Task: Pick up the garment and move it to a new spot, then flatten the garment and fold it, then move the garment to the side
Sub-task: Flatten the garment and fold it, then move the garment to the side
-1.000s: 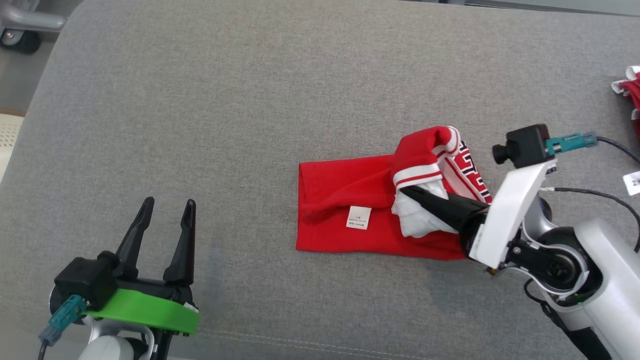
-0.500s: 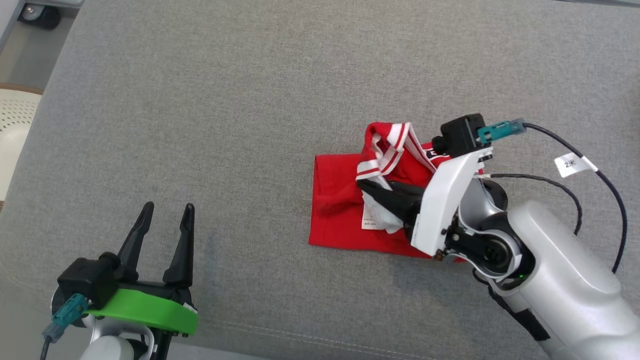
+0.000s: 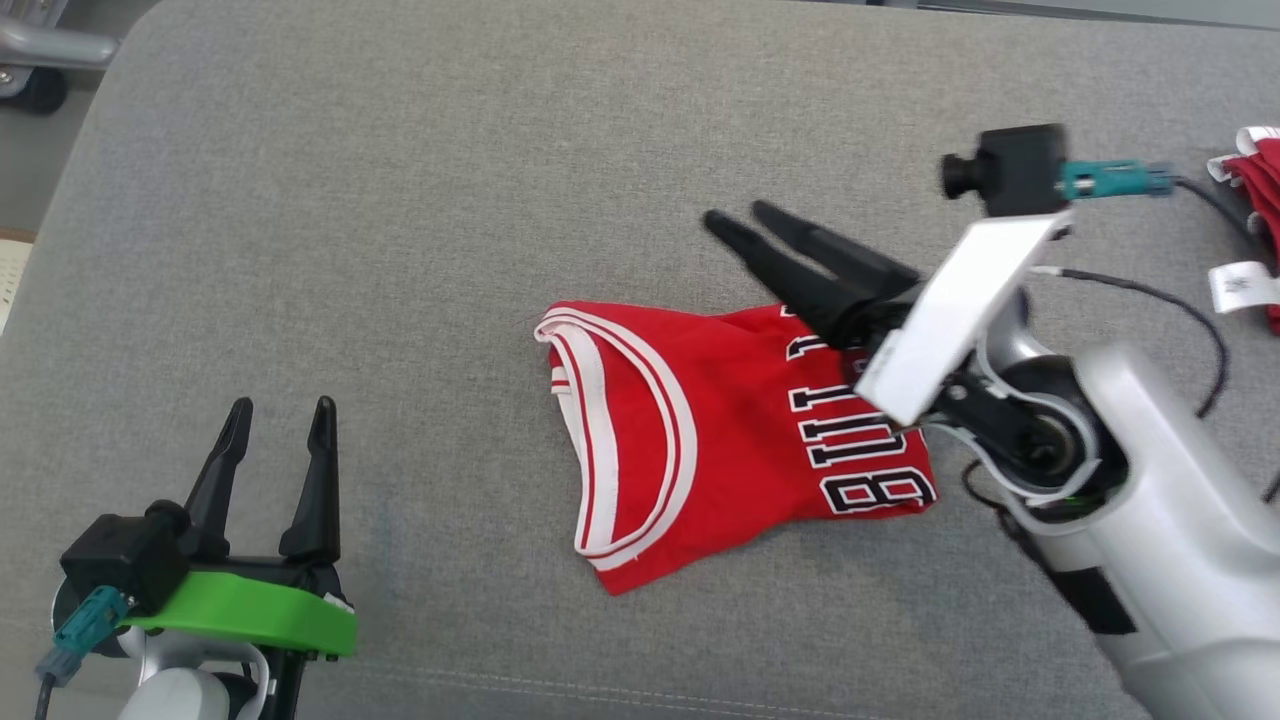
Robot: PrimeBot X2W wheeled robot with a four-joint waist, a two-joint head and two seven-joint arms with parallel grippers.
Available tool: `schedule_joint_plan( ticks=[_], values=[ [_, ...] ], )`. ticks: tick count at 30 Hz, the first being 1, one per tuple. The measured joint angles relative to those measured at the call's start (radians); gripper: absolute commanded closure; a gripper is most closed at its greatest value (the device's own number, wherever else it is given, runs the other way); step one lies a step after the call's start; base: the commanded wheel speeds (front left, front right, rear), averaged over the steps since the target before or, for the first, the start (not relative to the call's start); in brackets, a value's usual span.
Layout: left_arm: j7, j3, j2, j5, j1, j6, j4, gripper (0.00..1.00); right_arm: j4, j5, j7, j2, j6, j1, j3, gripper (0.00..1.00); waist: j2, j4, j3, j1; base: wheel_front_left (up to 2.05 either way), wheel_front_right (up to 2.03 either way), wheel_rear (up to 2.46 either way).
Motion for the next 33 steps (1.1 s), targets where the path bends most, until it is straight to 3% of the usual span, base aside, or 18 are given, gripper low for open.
schedule_joint_plan(
  ticks=[3, 7, 11, 22, 28, 29, 30, 31, 33],
  values=[
    [0.000, -0.001, -0.002, 0.000, 0.002, 0.000, -0.007, 0.00, 0.044, -0.035, -0.021, -0.099, -0.038, 0.058, -0.061, 0.00, 0.0000, -0.014, 0.000, 0.0000, 0.00, 0.00, 0.00],
    [0.000, -0.010, -0.011, 0.000, 0.002, -0.001, -0.021, 0.00, 0.089, -0.026, -0.020, -0.150, -0.040, 0.145, -0.090, 0.00, 0.0000, -0.019, 0.009, 0.0000, 0.00, 0.00, 0.00],
    [0.000, -0.015, -0.015, 0.000, 0.002, -0.001, -0.030, 0.00, 0.109, 0.037, -0.019, -0.133, -0.035, 0.221, -0.088, 0.00, 0.0000, -0.019, 0.029, 0.0000, 0.00, 0.00, 0.00],
    [0.000, -0.032, -0.029, 0.008, -0.003, -0.011, -0.025, 0.00, 0.175, 0.095, 0.009, -0.169, -0.006, 0.239, -0.119, 0.00, 0.0000, 0.015, 0.061, 0.0000, 0.00, 0.00, 0.00],
    [0.000, -0.035, -0.036, 0.008, -0.019, -0.018, -0.018, 0.00, 0.207, 0.167, 0.064, -0.138, 0.008, 0.243, -0.106, 0.00, 0.0000, 0.044, 0.062, 0.0000, 0.00, 0.00, 0.00],
    [0.000, -0.035, -0.037, 0.008, -0.019, -0.018, -0.016, 0.00, 0.209, 0.174, 0.074, -0.130, 0.014, 0.236, -0.096, 0.13, 0.0000, 0.048, 0.062, 0.0000, 0.00, 0.00, 0.00],
    [0.000, -0.036, -0.038, 0.008, -0.020, -0.019, -0.013, 0.00, 0.210, 0.173, 0.080, -0.128, 0.019, 0.225, -0.085, 0.79, 0.0000, 0.052, 0.062, 0.0000, 0.00, 0.00, 0.00],
    [0.000, -0.038, -0.040, 0.008, -0.020, -0.020, -0.008, 0.00, 0.210, 0.168, 0.087, -0.130, 0.027, 0.212, -0.076, 1.00, 0.0000, 0.056, 0.061, 0.0000, 0.00, 0.00, 0.00],
    [0.000, -0.038, -0.047, 0.010, -0.021, -0.022, -0.003, 0.00, 0.207, 0.154, 0.109, -0.145, 0.038, 0.180, -0.064, 1.00, 0.0000, 0.064, 0.060, 0.0000, 0.00, 0.00, 0.00]
  ],
)
